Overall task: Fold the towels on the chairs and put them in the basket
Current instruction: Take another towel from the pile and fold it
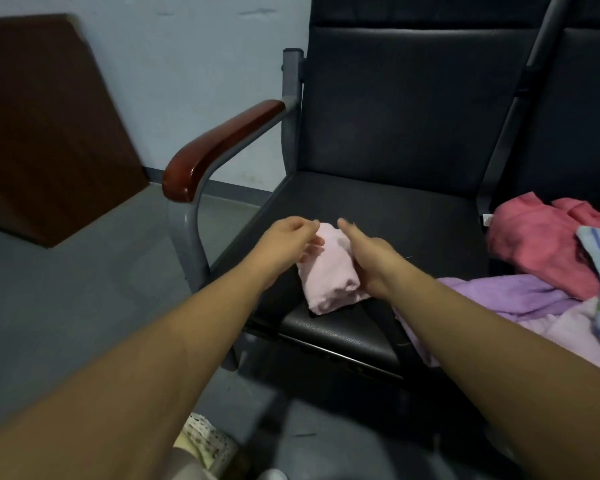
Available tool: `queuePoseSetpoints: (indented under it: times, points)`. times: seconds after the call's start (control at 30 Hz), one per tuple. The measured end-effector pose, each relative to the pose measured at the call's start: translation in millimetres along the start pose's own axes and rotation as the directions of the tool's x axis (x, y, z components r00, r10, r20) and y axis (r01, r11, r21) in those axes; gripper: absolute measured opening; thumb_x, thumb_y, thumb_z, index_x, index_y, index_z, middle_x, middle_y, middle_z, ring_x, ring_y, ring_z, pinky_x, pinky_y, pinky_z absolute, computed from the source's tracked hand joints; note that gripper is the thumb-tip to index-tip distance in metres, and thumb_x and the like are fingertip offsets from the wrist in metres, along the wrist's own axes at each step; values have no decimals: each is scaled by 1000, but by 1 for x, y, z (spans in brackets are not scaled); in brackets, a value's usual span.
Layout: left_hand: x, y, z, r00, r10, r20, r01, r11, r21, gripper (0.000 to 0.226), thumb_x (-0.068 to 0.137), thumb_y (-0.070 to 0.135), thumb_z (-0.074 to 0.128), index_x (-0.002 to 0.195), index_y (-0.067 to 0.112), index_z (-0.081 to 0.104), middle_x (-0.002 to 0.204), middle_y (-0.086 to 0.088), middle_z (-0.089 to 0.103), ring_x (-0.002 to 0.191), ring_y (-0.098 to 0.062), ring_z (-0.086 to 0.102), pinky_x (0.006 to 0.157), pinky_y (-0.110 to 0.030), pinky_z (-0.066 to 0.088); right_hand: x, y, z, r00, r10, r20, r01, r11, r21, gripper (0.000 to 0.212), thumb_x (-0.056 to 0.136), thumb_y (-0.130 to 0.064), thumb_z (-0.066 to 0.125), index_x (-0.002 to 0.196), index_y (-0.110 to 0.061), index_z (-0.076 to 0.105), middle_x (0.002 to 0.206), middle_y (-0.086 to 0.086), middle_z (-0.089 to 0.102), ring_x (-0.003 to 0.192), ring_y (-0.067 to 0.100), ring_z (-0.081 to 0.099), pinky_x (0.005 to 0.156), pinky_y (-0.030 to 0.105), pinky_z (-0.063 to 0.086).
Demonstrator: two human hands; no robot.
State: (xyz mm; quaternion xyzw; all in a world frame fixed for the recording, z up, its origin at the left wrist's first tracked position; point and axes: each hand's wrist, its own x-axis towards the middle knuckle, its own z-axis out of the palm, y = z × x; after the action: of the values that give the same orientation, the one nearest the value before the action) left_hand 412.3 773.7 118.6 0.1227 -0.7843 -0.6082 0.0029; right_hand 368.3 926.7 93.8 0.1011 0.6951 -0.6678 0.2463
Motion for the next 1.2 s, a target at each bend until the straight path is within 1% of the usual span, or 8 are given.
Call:
queuePoseSetpoints:
  times: [0.17, 0.37, 0.5, 0.6, 0.7, 0.83, 1.0, 1.2]
  points:
    - [3, -19, -3, 986, -65, -156, 106, 955, 277, 17, 92, 26, 56, 92, 11, 63, 94, -4, 71, 90, -23, 68, 89, -45, 58, 4, -7, -8, 979, -186, -80, 159, 950, -270, 10, 82, -14, 74, 87, -7, 71, 81, 7, 71, 78, 24, 68, 61, 27, 50]
    - [2, -21, 1, 984, -102, -147, 146, 934, 327, 18, 92, 25, 56, 79, 14, 53, 105, -24, 71, 91, -34, 70, 89, -50, 58, 17, -5, -14, 966, -209, -153, 138, 915, -380, 19, 88, -3, 50, 94, -8, 67, 84, 9, 65, 72, 22, 59, 55, 23, 43]
    - [1, -20, 8, 979, -161, -122, 180, 970, 162, 24, 89, 26, 62, 73, 9, 56, 102, -24, 72, 80, -28, 68, 86, -45, 60, 23, 1, -24, 978, -66, -200, 16, 970, -242, 17, 87, 0, 54, 101, 0, 64, 93, 19, 65, 79, 30, 62, 64, 29, 48]
    - [3, -24, 9, 968, -235, -91, 239, 970, 39, 49, 70, 43, 67, 99, 3, 66, 98, -14, 74, 85, -25, 73, 86, -43, 61, 22, 3, -22, 994, 16, -108, -26, 995, -92, 17, 84, 1, 56, 99, 0, 60, 84, 16, 62, 79, 31, 64, 74, 40, 52]
    - [7, -29, 9, 954, -296, -50, 293, 954, -66, 60, 79, 41, 77, 121, 2, 60, 108, -10, 71, 91, -22, 72, 81, -34, 60, 21, 5, -17, 1000, 25, -12, -26, 996, -88, 23, 87, -21, 69, 101, -2, 67, 84, 10, 72, 81, 29, 70, 81, 43, 58]
    - [4, -27, 6, 941, -337, 20, 331, 911, -245, 48, 82, 29, 78, 120, 3, 63, 106, -10, 74, 96, -26, 71, 92, -40, 57, 16, 8, -9, 999, 3, 53, 5, 989, -145, 40, 87, -42, 74, 103, -5, 72, 95, 11, 77, 90, 30, 74, 85, 47, 59]
    - [-8, -11, -8, 972, -178, 153, 233, 824, -516, 39, 87, 8, 67, 125, 9, 62, 113, -16, 74, 106, -33, 71, 96, -52, 55, -2, -5, 6, 985, -161, 66, 161, 987, -2, 21, 93, -33, 69, 90, -13, 66, 97, 11, 75, 88, 30, 70, 77, 51, 59]
    - [-30, 20, -40, 997, -38, 74, 73, 818, -571, 43, 86, 11, 66, 128, 10, 60, 114, -15, 73, 105, -33, 71, 88, -50, 58, -49, -38, 28, 910, -412, 36, 414, 910, -32, 22, 92, -33, 69, 96, -11, 66, 96, 6, 74, 86, 22, 69, 73, 41, 58]
